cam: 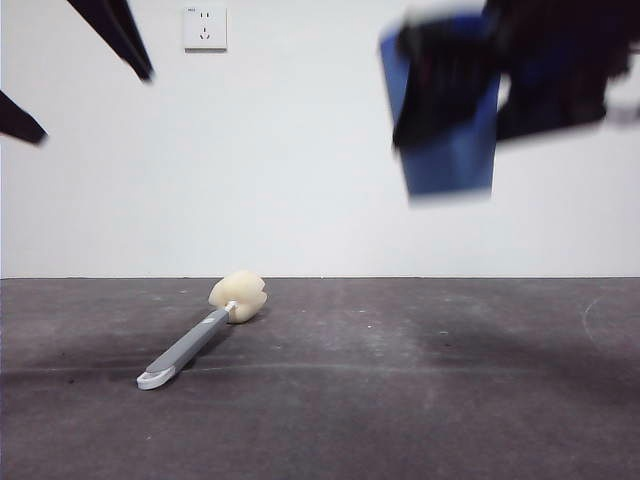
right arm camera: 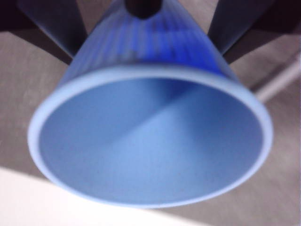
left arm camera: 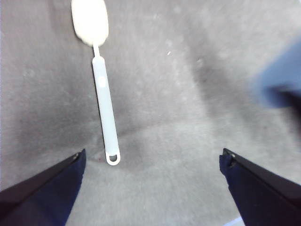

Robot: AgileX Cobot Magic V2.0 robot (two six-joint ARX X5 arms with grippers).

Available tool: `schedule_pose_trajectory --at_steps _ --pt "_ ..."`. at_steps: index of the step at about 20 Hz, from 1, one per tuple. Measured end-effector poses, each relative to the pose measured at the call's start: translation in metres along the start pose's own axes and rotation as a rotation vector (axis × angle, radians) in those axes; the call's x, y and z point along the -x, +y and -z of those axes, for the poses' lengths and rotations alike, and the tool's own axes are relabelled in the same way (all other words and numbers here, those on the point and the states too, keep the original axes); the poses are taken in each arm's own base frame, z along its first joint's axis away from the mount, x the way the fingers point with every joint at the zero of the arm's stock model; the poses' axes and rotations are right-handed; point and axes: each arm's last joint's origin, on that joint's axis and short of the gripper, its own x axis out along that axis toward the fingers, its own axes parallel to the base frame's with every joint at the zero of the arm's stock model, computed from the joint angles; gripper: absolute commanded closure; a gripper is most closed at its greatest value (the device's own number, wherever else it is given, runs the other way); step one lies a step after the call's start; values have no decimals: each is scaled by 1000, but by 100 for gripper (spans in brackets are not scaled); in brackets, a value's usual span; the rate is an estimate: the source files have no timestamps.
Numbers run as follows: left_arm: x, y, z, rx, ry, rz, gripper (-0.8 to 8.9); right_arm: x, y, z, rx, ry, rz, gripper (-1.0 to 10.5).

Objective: Pick up the cup brush,pick up the cup,insert the brush into the cup,clean the cup,put the cup brush back,put the cup back to the fixed position on the table

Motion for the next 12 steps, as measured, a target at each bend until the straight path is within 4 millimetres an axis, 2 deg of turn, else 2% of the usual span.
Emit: schedule_pose_trajectory --at_steps 3,7,9,12 --pt "23 3 7 -4 -28 15 334 -33 2 16 -15 -7 -3 959" --pt "36 7 13 -4 -29 15 334 -68 -2 42 -25 33 43 958" --pt "37 7 15 -4 -26 14 334 -78 -5 51 -33 44 34 959" --pt "37 8 15 -8 -16 10 334 -85 -15 52 -63 -5 51 959"
